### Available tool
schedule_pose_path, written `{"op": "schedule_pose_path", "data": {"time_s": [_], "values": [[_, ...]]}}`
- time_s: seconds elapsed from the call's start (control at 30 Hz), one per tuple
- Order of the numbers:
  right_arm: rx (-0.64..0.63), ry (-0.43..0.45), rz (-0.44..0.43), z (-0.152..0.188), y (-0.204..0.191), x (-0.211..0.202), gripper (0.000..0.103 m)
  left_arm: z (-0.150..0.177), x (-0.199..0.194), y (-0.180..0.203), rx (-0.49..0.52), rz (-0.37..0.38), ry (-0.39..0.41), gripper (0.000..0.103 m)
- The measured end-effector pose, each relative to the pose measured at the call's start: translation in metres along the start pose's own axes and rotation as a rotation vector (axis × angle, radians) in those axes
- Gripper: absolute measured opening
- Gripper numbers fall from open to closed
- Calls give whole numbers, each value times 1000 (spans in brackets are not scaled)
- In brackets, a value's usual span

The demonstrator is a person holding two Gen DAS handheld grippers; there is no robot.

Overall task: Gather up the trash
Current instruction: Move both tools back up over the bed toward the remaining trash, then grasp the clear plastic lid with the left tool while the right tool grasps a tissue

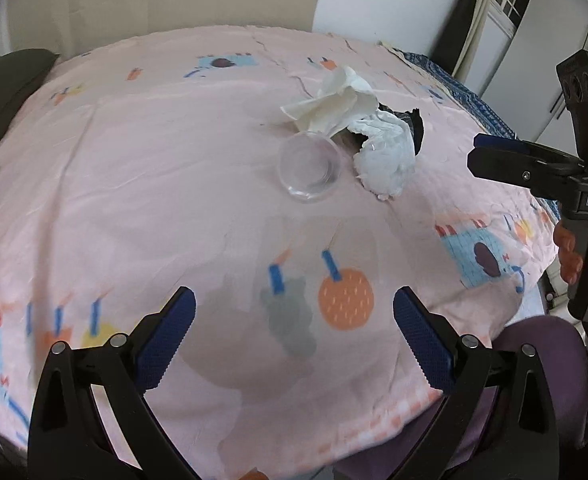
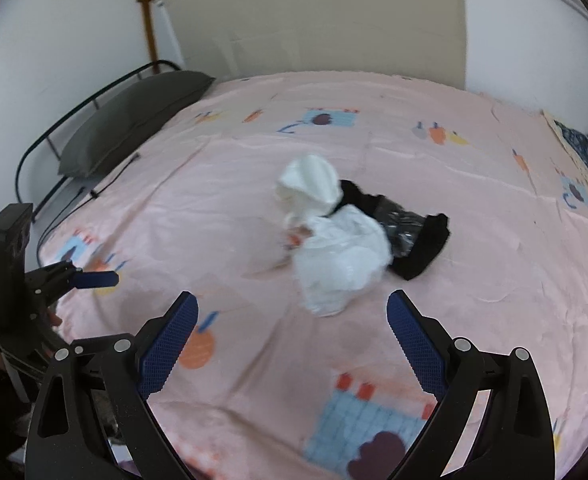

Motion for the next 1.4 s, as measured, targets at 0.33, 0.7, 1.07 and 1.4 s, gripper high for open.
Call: {"op": "schedule_pose_path", "data": {"time_s": [0.33,0.7,1.07,1.4], "values": [[83,21,-19,-17,42,36,91,-45,53,-2,15,47,-7,97],[99,-52,-90,-18,43,84,58,-81,93,-10,-17,119,8,90],[104,-32,-141,-18,38,67,37,-83,80,-7,-19,115,47,60],[72,33,-147,-28,13,14,36,-86,20,-9,-9,65,106,60]]}}
Point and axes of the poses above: each gripper's, at about its wrist camera, not at the fingertips, and x roughly the way its jaws point, y to its right, z to its underside, the point moved 7 cm from there along x, roughly the way its jaws point, and after that the axes turned 7 degrees about x, right-handed, at the moved point
